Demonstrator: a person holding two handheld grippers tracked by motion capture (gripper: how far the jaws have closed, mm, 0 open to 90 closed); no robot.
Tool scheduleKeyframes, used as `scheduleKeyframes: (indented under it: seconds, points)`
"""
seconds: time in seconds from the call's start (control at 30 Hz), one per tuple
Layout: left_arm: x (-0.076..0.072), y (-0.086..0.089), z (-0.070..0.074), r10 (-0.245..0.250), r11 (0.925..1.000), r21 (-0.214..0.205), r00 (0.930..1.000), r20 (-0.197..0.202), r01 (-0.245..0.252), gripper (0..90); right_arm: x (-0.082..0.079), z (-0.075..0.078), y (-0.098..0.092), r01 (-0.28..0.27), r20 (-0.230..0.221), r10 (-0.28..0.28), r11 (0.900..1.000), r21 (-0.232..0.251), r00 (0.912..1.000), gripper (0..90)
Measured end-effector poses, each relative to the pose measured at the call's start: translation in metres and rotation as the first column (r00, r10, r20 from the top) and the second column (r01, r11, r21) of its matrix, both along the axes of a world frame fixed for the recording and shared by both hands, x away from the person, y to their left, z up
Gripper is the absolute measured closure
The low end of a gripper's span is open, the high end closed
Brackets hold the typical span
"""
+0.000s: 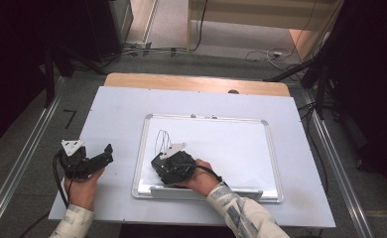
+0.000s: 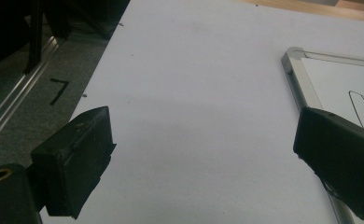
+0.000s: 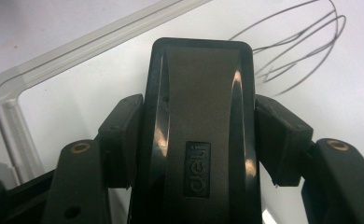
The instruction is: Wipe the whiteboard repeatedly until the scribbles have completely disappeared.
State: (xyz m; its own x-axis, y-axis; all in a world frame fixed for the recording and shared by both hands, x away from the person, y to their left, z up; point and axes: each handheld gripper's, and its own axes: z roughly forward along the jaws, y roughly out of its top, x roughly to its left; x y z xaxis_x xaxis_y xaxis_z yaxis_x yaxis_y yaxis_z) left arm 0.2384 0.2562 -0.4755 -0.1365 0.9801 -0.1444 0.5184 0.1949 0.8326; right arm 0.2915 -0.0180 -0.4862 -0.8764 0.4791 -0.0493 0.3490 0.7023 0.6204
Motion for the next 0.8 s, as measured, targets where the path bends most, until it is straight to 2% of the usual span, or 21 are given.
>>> scheduleKeyframes:
  seconds: [0.1, 0.23, 0.3, 0.33, 0.43, 0.5, 0.57, 0.7, 0.8]
  points:
    - [0.000, 0.000, 0.000, -0.002, 1.0000, 0.002, 1.0000, 0.000, 0.002, 5.1, 0.001, 0.000, 0.000, 0.004, -0.003, -0.004, 1.0000, 0.002, 1.0000, 36.9]
    - [-0.001, 0.001, 0.000, 0.003, 1.0000, -0.001, 1.0000, 0.000, -0.003, 5.1, 0.006, 0.000, -0.003, 0.064, -0.005, -0.064, 0.9979, 0.002, 0.9979, 36.9]
    - [-0.001, 0.001, 0.000, 0.001, 1.0000, 0.000, 1.0000, -0.001, -0.001, 5.1, 0.008, 0.001, -0.005, 0.074, -0.006, -0.074, 0.9973, 0.002, 0.9973, 36.9]
    - [-0.001, 0.001, 0.000, 0.003, 1.0000, 0.000, 1.0000, 0.000, -0.003, 5.1, 0.008, 0.001, -0.005, 0.070, 0.005, -0.070, 0.9975, -0.005, 0.9975, 37.0]
    - [0.000, 0.000, 0.000, 0.000, 1.0000, -0.001, 1.0000, 0.000, 0.000, 5.1, 0.004, 0.001, -0.003, 0.046, -0.009, -0.046, 0.9989, -0.002, 0.9989, 37.0]
    - [0.000, 0.000, 0.000, -0.001, 1.0000, 0.004, 1.0000, -0.002, 0.001, 5.1, 0.000, 0.000, -0.001, -0.005, -0.004, 0.005, 1.0000, -0.002, 1.0000, 37.0]
    - [0.001, -0.001, 0.000, -0.001, 1.0000, 0.004, 1.0000, 0.000, 0.001, 5.1, -0.004, 0.000, 0.001, -0.028, -0.014, 0.028, 0.9996, 0.001, 0.9995, 36.9]
    - [0.000, 0.000, 0.000, 0.001, 1.0000, 0.001, 1.0000, 0.000, -0.001, 5.1, -0.002, 0.000, 0.000, -0.031, -0.013, 0.031, 0.9995, 0.000, 0.9994, 36.8]
    - [0.000, 0.000, 0.000, 0.002, 1.0000, 0.001, 1.0000, 0.000, -0.002, 5.1, 0.003, 0.000, -0.002, 0.015, -0.003, -0.015, 0.9999, -0.004, 0.9999, 36.9]
